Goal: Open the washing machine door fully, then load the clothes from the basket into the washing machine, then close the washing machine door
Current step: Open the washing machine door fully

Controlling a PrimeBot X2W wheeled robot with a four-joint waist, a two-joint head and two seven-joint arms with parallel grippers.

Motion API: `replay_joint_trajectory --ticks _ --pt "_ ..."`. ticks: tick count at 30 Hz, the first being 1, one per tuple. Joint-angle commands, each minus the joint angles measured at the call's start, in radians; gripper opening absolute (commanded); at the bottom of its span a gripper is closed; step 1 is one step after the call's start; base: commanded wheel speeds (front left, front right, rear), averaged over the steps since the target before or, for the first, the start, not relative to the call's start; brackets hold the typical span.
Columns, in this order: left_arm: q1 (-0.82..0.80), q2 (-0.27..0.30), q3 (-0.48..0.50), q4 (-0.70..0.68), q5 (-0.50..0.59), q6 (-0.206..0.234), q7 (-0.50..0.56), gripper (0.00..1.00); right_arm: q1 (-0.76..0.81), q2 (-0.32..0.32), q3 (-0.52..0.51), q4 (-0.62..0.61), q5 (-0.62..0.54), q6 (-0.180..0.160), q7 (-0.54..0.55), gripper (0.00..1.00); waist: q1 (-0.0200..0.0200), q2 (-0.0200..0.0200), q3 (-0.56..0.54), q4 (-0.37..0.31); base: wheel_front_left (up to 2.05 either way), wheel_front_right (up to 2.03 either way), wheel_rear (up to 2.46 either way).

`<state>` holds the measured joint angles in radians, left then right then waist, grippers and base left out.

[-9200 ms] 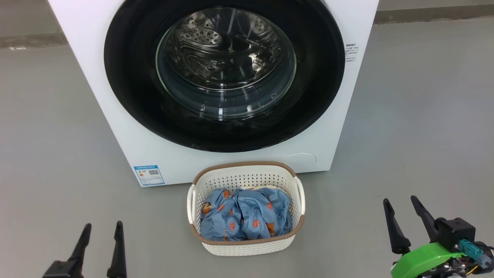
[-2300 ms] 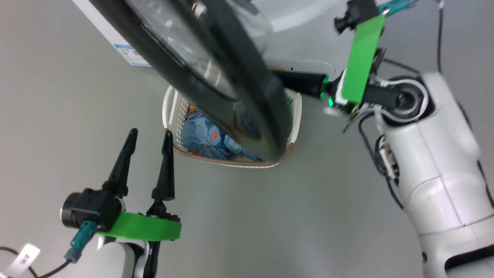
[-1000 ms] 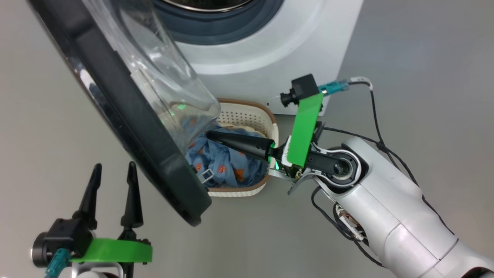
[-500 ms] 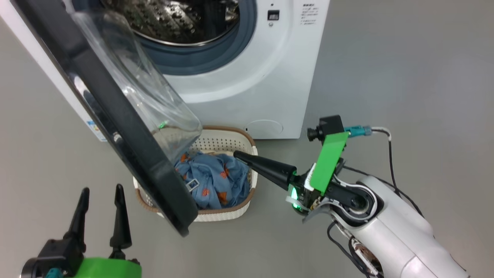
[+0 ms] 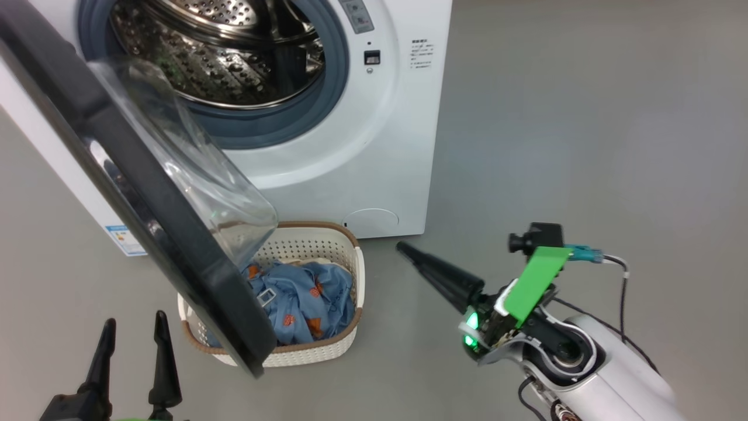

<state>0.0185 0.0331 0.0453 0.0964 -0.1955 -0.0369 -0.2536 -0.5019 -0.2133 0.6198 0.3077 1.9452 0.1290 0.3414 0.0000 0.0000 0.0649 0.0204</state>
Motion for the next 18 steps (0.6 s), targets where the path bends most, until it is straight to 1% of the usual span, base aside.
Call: replay_joint_trajectory --ticks 1,5,14,15,18 --pt "-0.010 0.017 0.037 -0.028 0.002 -0.001 -0.008 1.00 0.011 0.003 -0.013 -0.036 -0.001 0.002 -0.029 1.00 0.0000 0.0000 -0.007 -0.012 0.00 0.00 0.00" --pt "-0.003 0.017 0.043 -0.025 -0.002 -0.001 -0.008 1.00 0.019 -0.016 -0.047 -0.048 -0.056 0.002 -0.132 1.00 0.0000 0.0000 -0.015 -0.024 0.00 0.00 0.00" --pt "0.014 0.017 0.048 -0.029 -0.006 0.005 -0.008 1.00 0.040 -0.079 -0.059 -0.033 -0.320 0.002 -0.423 1.00 0.0000 0.0000 -0.038 -0.041 0.00 0.00 0.00" --pt "0.014 0.017 0.048 -0.029 -0.006 0.005 -0.008 1.00 0.040 -0.079 -0.059 -0.033 -0.320 0.002 -0.423 1.00 0.0000 0.0000 -0.038 -0.041 0.00 0.00 0.00" --pt "0.020 0.017 0.052 -0.032 -0.008 0.006 -0.008 1.00 0.052 -0.098 -0.054 -0.017 -0.402 0.002 -0.498 1.00 0.0000 0.0000 -0.043 -0.046 0.00 0.00 0.00"
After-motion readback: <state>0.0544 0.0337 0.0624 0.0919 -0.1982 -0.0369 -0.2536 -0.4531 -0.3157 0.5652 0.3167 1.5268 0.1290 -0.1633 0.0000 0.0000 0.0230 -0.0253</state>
